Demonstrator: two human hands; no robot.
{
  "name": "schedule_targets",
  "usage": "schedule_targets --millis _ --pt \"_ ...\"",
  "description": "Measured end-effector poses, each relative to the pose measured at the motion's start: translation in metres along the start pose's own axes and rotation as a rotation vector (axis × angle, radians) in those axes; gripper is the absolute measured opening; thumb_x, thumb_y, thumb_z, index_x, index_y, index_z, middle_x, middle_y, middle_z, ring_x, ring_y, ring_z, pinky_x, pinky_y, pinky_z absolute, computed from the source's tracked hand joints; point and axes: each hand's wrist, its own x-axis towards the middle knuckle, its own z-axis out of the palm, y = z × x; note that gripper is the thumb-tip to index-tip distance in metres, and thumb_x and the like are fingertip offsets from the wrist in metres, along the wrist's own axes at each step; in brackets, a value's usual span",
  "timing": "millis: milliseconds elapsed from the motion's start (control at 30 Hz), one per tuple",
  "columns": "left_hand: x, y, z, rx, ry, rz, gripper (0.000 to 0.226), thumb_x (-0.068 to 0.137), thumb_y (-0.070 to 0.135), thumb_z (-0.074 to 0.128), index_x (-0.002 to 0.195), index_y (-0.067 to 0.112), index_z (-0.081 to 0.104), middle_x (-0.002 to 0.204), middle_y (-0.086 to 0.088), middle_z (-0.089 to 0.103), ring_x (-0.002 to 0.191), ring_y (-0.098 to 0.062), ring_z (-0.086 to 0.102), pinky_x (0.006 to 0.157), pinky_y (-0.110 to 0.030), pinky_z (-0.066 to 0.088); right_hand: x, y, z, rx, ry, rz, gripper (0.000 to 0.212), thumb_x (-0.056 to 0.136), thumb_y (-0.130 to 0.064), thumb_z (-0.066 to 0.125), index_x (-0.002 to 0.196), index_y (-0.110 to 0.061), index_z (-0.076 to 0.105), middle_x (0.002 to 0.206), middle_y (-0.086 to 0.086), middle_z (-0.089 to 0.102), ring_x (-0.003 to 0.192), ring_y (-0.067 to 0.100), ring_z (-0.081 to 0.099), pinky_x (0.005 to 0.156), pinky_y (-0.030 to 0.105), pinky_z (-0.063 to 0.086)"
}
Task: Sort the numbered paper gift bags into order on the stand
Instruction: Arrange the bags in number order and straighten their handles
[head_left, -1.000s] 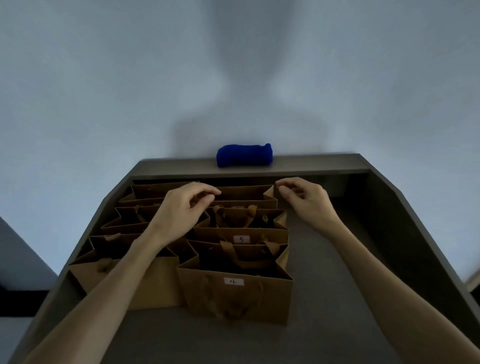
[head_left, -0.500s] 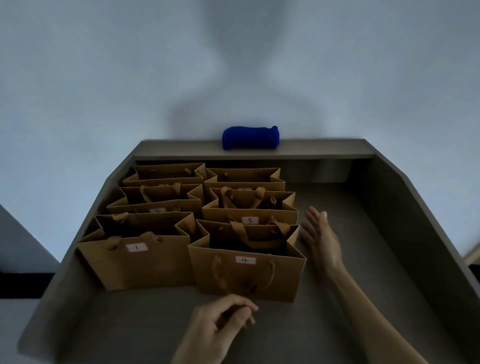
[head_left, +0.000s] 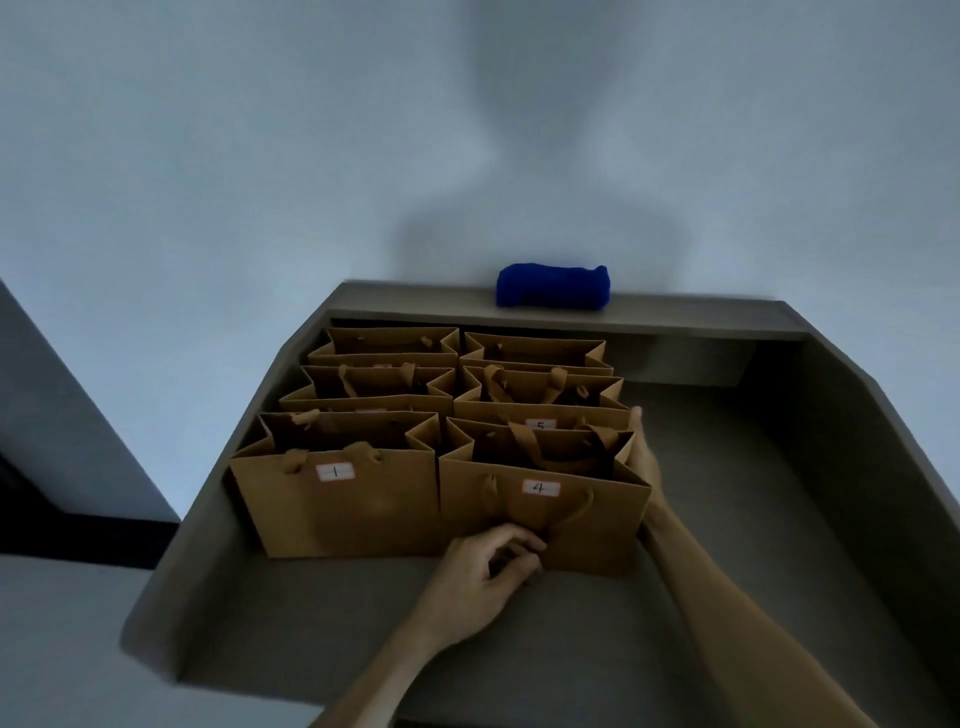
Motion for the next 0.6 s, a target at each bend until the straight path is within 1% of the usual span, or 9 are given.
schedule_targets --millis 100,200,300,367,467,533,600 --pt "0.007 -0.001 -0.005 0.019 0.007 0.013 0.019 0.098 0.024 0.054 0.115 0.025 0.062 0.102 0.010 0.069 0.096 0.000 0.066 0.089 -0.023 0.053 0.004 -0.003 0.001 -0.018 0.019 -0.012 0.050 0.096 -0.057 0.038 0.115 -0.017 0.062 0.113 0.011 0.068 0.110 0.027 0.063 0.109 0.051 0.041" --pt "0.006 -0.002 -0.006 0.031 0.011 0.011 0.019 0.098 0.023 0.054 0.115 0.024 0.063 0.102 0.010 0.069 0.096 0.001 0.065 0.090 -0.022 0.053 0.010 -0.002 0.000 -0.047 0.014 -0.021 0.047 0.097 -0.056 0.037 0.110 -0.019 0.064 0.113 0.011 0.068 0.111 0.028 0.063 0.110 0.052 0.040" --pt "-0.003 -0.006 -0.008 0.046 0.010 -0.003 0.018 0.098 0.027 0.054 0.114 0.027 0.064 0.103 0.015 0.067 0.100 0.003 0.063 0.091 -0.019 0.050 0.011 -0.002 -0.002 -0.052 0.033 -0.023 0.045 0.098 -0.056 0.036 0.109 -0.023 0.064 0.111 0.008 0.069 0.108 0.025 0.063 0.110 0.052 0.040" --pt "-0.014 -0.011 -0.014 0.035 0.037 -0.017 0.017 0.097 0.029 0.054 0.112 0.029 0.064 0.102 0.017 0.068 0.100 0.003 0.062 0.090 -0.017 0.049 0.007 0.001 -0.006 -0.032 0.042 -0.018 0.046 0.096 -0.058 0.037 0.115 -0.025 0.064 0.116 0.009 0.068 0.113 0.027 0.063 0.110 0.053 0.040" --pt "-0.038 -0.018 -0.029 -0.032 0.106 -0.074 0.020 0.095 0.036 0.052 0.108 0.030 0.065 0.098 0.020 0.068 0.098 0.001 0.063 0.088 -0.015 0.047 -0.006 0.008 -0.014 0.018 0.008 -0.017 0.055 0.095 -0.061 0.036 0.135 -0.026 0.053 0.131 0.010 0.062 0.123 0.029 0.057 0.109 0.053 0.040" --pt "-0.054 -0.023 -0.041 -0.128 0.212 -0.132 0.026 0.090 0.039 0.050 0.105 0.025 0.067 0.095 0.015 0.070 0.094 -0.002 0.065 0.089 -0.019 0.049 -0.016 0.013 -0.018 0.035 -0.017 -0.036 0.055 0.098 -0.057 0.034 0.140 -0.026 0.049 0.134 0.008 0.059 0.125 0.028 0.055 0.110 0.052 0.038" --pt "-0.066 -0.030 -0.054 -0.233 0.373 -0.206 0.033 0.087 0.040 0.048 0.102 0.017 0.067 0.093 0.008 0.071 0.089 -0.006 0.067 0.088 -0.025 0.051 -0.028 0.017 -0.020 0.045 -0.032 -0.059 0.052 0.097 -0.055 0.034 0.139 -0.028 0.049 0.126 0.002 0.061 0.121 0.025 0.057 0.108 0.049 0.040"
